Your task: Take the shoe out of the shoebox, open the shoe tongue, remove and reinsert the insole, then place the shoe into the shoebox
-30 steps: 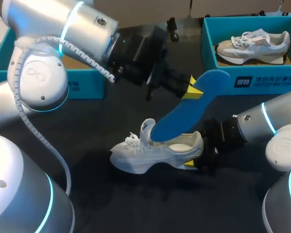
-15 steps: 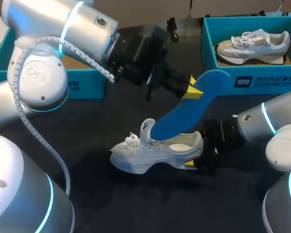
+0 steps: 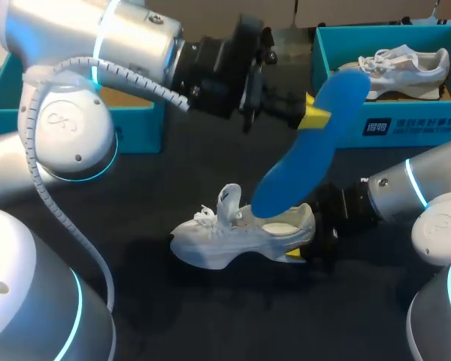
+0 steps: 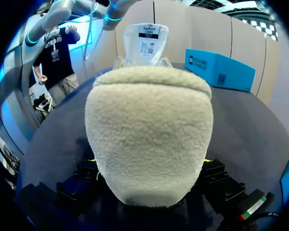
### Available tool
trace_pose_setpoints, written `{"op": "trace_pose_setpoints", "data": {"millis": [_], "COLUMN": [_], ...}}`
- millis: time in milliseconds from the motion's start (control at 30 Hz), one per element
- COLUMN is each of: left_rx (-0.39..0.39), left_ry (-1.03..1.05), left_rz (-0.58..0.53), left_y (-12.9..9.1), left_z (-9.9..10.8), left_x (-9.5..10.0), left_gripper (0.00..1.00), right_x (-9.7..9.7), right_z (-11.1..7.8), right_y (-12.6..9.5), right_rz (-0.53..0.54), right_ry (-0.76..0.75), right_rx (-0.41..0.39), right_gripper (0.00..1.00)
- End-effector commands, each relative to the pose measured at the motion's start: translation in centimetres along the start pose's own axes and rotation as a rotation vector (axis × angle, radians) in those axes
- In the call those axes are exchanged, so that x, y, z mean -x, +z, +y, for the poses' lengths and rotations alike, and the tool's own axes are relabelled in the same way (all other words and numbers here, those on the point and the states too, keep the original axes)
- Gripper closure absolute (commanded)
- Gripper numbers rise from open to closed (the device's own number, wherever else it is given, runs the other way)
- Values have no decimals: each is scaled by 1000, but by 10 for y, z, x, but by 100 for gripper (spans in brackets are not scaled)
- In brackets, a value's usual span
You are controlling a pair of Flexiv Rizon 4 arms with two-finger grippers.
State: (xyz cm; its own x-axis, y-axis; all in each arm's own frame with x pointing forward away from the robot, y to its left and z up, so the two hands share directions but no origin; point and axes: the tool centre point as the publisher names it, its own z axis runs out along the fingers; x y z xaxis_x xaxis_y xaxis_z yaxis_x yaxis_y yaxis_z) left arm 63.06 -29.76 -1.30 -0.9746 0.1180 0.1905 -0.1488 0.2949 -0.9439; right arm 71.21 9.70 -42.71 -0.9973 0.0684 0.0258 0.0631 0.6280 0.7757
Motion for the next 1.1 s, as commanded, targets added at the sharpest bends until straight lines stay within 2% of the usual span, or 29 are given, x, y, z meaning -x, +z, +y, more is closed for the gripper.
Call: {"op": "trace_pose_setpoints", "data": {"millis": [33, 267, 600, 933, 1100], "left_rx": [-29, -107, -173, -355, -400], "left_ry": [-85, -265, -485, -532, -514], "left_rz": [-6, 8, 107, 199, 205], "left_y": [8, 5, -12, -42, -56], "left_z": [-16, -38, -64, -70, -66], "left_x": [0, 3, -9, -22, -25], "left_gripper": [100, 100, 100, 100, 100], "right_x": [0, 0, 0, 0, 0], "right_z": [0, 0, 0, 0, 0], "right_y": [1, 1, 1, 1, 1], "right_rz": [-1, -1, -1, -1, -1], "right_ry": [1, 1, 1, 1, 1], "right_rx": [-4, -4, -4, -4, -4], "right_gripper": [100, 100, 100, 100, 100]}}
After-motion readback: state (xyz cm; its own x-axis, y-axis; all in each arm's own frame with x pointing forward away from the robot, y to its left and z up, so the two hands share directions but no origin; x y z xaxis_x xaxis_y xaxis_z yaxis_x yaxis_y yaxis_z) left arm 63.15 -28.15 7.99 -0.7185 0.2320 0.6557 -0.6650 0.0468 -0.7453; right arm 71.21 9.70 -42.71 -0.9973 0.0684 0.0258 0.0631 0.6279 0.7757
